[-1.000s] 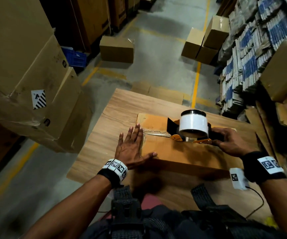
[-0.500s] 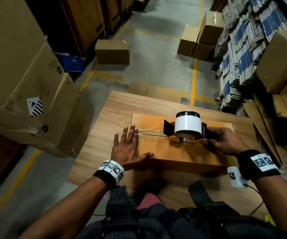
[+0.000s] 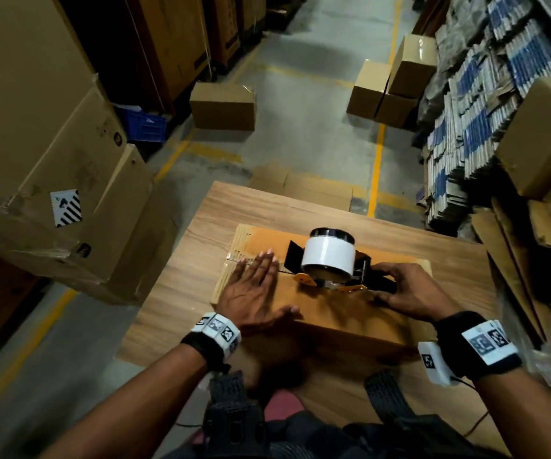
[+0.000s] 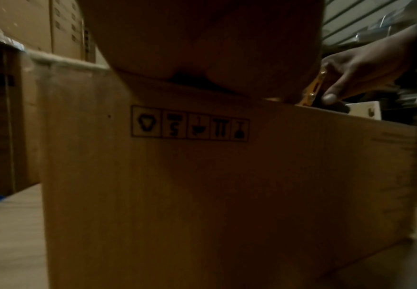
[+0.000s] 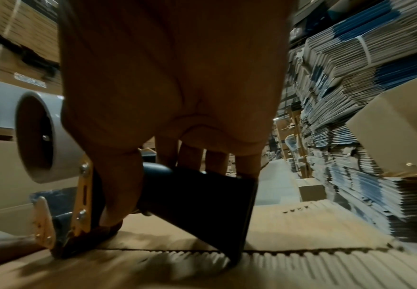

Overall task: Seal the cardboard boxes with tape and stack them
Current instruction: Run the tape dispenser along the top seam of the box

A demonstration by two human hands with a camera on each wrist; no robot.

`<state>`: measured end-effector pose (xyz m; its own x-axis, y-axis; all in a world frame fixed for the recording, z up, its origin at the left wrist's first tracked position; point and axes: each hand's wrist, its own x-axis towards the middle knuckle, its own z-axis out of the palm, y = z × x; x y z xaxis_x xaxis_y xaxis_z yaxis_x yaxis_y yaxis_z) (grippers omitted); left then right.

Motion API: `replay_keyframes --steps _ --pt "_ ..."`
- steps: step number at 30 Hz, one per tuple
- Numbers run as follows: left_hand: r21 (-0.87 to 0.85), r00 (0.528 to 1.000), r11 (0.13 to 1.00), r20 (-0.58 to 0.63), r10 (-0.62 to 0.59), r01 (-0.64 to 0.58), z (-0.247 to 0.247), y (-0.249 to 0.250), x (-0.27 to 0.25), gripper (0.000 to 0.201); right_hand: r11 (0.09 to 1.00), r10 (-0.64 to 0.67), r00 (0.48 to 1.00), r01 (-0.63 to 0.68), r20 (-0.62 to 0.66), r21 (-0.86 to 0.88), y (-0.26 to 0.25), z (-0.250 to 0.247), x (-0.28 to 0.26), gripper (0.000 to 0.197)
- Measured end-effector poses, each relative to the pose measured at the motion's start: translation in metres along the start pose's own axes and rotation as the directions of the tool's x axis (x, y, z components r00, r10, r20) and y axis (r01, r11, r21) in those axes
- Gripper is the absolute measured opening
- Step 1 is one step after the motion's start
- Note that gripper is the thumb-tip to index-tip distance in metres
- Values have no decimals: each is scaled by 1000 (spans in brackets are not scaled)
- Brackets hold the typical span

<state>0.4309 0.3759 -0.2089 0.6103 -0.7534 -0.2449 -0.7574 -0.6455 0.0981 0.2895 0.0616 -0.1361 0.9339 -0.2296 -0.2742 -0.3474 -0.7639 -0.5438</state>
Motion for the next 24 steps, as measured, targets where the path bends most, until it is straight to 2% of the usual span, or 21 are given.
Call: replay_keyframes --steps 6,9,12,15,18,20,22,24 --pt "86 998 994 10 67 -67 -1 -69 -4 111 995 -91 996 92 14 -30 -32 14 7 60" --pt "69 999 996 10 53 -53 -4 -71 -6 112 991 -121 993 121 5 -57 -42 18 13 65" --pt "29 999 998 -22 47 -47 -4 -50 -3 112 990 -112 993 114 28 -86 -47 23 17 71" --pt "10 995 997 -61 74 -73 0 -28 0 109 994 -98 994 100 45 -54 -47 25 18 93" --pt "-12 996 998 -74 53 -54 0 -23 3 110 994 -110 994 110 -6 -1 -52 13 15 125" --pt "-239 996 971 -87 -8 -13 -8 -28 2 117 982 -183 981 186 -60 40 -64 1 15 131" --pt "-574 984 814 -72 -162 92 -27 -37 -6 133 964 -251 964 258 -84 71 -80 -6 18 122" --pt "-731 975 676 -76 -211 90 -56 -47 -13 139 948 -296 949 306 -106 92 -92 -8 22 113"
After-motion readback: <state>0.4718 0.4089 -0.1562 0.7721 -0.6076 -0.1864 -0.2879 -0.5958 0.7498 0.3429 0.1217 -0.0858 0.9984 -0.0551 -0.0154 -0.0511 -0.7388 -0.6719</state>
